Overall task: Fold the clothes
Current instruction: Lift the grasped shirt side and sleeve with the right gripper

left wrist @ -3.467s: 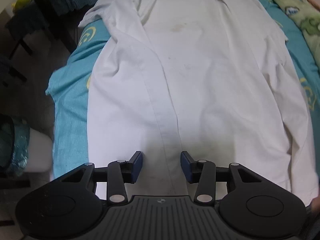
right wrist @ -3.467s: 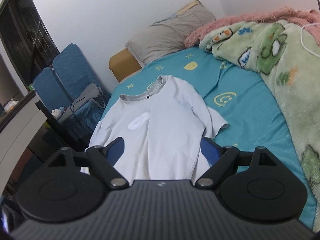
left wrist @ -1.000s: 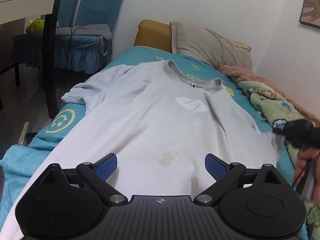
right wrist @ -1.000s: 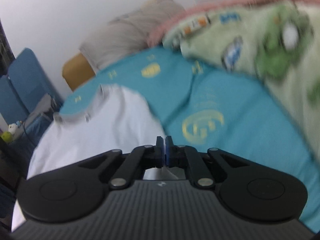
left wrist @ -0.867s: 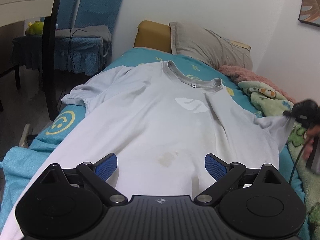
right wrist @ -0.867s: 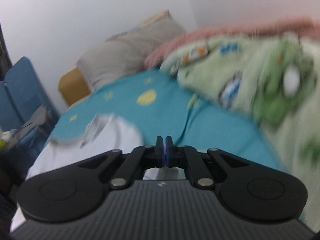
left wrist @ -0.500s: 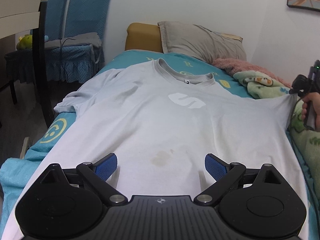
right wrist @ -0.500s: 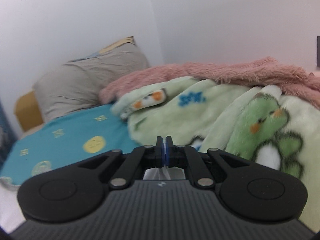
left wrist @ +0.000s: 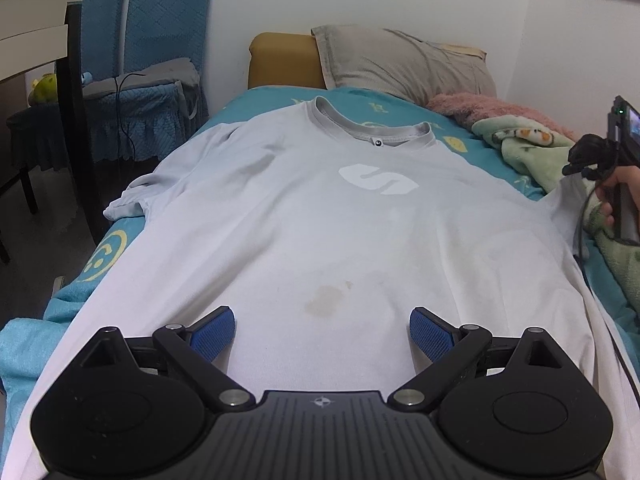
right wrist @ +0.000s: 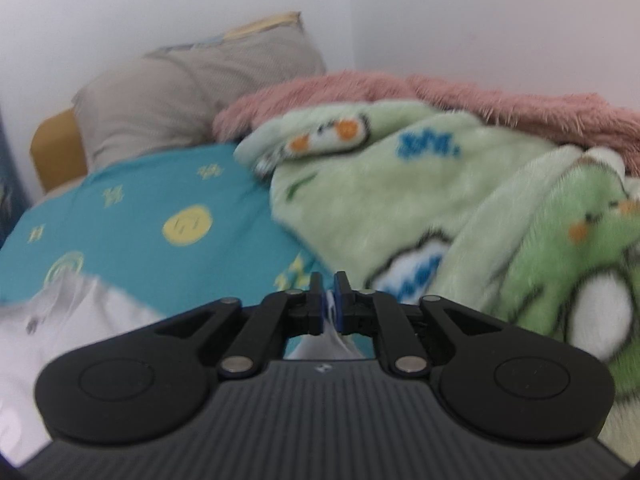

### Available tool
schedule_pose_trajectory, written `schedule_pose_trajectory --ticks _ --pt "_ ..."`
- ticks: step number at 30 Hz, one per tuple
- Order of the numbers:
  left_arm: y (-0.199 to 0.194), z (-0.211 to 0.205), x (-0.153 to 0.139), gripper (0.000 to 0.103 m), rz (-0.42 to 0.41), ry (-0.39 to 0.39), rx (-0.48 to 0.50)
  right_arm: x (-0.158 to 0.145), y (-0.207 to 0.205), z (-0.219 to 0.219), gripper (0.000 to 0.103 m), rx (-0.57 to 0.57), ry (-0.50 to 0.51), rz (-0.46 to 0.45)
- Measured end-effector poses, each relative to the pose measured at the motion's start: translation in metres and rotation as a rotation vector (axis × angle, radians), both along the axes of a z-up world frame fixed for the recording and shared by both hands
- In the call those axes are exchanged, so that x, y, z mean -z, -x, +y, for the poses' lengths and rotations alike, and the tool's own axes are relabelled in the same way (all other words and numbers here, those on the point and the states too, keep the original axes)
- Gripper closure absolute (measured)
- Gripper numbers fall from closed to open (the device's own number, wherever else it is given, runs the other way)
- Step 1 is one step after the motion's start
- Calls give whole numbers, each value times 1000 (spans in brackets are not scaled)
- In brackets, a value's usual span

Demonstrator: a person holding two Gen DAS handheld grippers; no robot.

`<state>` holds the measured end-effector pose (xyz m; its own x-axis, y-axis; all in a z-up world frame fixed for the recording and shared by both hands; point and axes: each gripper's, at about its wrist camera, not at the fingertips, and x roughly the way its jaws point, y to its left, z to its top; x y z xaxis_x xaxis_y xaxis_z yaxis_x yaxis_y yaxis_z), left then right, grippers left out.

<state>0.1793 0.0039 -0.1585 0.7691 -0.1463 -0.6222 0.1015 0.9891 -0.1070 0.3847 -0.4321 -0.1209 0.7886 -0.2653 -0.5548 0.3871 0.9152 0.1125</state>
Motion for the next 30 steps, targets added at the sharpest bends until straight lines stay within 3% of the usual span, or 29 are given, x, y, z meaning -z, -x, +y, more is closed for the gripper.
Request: schedule_pose_trajectory --ticks 1,3,8,13,19,23,25,30 --pt "1 0 -1 7 1 4 0 -1 9 5 38 -18 -16 6" --pt "3 2 -4 7 1 15 -1 -7 37 17 19 -45 -64 -22" --pt "14 4 -15 7 -12 41 17 -28 121 53 20 -118 -195 -17" --pt "29 -2 -25 12 20 91 92 -67 217 93 20 -173 -255 -2" --pt "62 -18 -33 19 106 177 271 -97 317 111 20 -220 -288 -83" --pt "91 -35 -36 25 191 276 441 -94 335 100 20 -191 -369 -104" --pt "103 -46 -32 35 238 314 504 -93 343 95 20 -174 -410 -114" --pt "121 -83 -14 62 347 286 602 -88 354 83 20 -146 -477 -131"
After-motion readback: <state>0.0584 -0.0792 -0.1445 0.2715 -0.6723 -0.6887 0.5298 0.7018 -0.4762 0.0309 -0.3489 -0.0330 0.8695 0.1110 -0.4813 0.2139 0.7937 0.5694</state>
